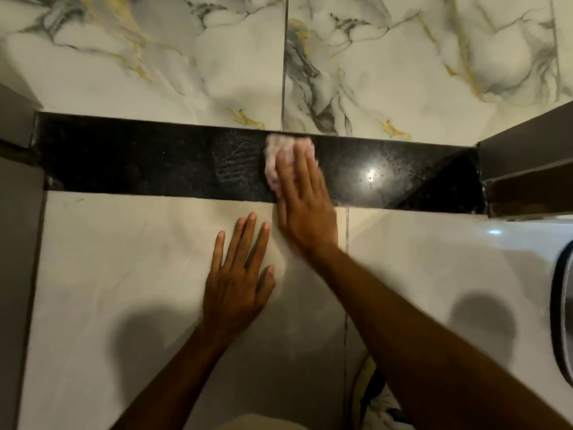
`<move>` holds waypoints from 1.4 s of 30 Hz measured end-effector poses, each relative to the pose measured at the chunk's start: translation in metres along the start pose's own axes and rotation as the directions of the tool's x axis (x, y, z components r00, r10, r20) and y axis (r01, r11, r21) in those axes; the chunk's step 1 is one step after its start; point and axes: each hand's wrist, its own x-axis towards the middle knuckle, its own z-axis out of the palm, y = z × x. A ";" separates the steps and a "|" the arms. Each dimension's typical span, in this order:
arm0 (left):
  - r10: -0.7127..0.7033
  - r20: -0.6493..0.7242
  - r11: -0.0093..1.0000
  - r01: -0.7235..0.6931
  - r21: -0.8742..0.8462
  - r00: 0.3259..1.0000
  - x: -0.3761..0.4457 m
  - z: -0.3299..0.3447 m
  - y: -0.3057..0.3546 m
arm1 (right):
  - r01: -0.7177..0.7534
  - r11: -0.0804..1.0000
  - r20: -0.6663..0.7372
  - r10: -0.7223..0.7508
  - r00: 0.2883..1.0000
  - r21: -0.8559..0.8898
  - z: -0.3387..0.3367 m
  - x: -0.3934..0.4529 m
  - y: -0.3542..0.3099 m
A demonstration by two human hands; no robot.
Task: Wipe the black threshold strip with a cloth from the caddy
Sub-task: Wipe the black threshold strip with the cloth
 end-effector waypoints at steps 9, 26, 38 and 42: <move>-0.112 -0.029 0.991 0.114 0.073 0.993 -0.024 -0.014 -0.050 | -0.278 0.959 -0.156 0.283 0.946 0.054 -0.004 0.016 0.011; -0.282 -0.104 0.958 0.285 0.018 0.954 -0.025 -0.008 -0.053 | -0.136 0.990 0.004 0.136 0.991 0.026 0.018 0.070 -0.067; -0.339 -0.056 0.939 0.341 0.032 0.939 -0.055 -0.026 -0.093 | 0.108 0.989 0.139 -0.092 0.986 -0.105 0.001 0.017 -0.051; -0.399 -0.125 0.915 0.404 0.015 0.908 -0.055 -0.016 -0.094 | 0.087 0.996 0.067 -0.084 0.994 -0.037 0.038 0.077 -0.120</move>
